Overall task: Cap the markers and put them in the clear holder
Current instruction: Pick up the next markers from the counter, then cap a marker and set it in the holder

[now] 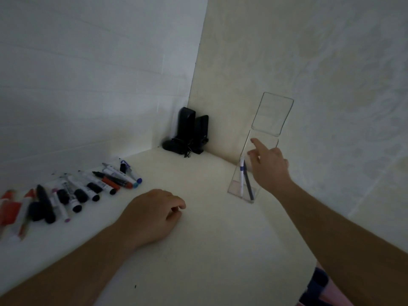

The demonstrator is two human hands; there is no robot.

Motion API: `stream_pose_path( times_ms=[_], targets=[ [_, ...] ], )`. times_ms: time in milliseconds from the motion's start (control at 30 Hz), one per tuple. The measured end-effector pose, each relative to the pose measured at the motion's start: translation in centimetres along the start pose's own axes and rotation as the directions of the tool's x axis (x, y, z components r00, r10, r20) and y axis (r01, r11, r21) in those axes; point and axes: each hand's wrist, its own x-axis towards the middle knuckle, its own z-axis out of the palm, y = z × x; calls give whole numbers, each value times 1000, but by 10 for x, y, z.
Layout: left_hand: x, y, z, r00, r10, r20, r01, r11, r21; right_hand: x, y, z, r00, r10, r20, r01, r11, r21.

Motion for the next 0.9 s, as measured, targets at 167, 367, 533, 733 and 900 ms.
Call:
stream_pose_path(
  times_ms=[167, 367, 533, 733, 900],
  targets=[
    [0, -5, -9, 988, -150, -21, 151, 983, 101, -17, -33, 21, 925, -248, -287, 290, 950, 116],
    [4, -21, -9, 974, -226, 3, 220, 948, 231, -24, -118, 99, 895, -416, 159, 305, 833, 461],
    [9, -22, 1, 977, -200, -71, 210, 954, 213, -8, -184, 148, 740, -548, 391, 308, 792, 527],
    [12, -26, 5, 979, -190, -76, 202, 957, 209, 22, -240, 180, 602, -703, 378, 389, 672, 630],
    [13, -26, 6, 974, -209, -90, 225, 949, 221, 30, -238, 190, 575, -735, 359, 564, 674, 477]
  ],
)
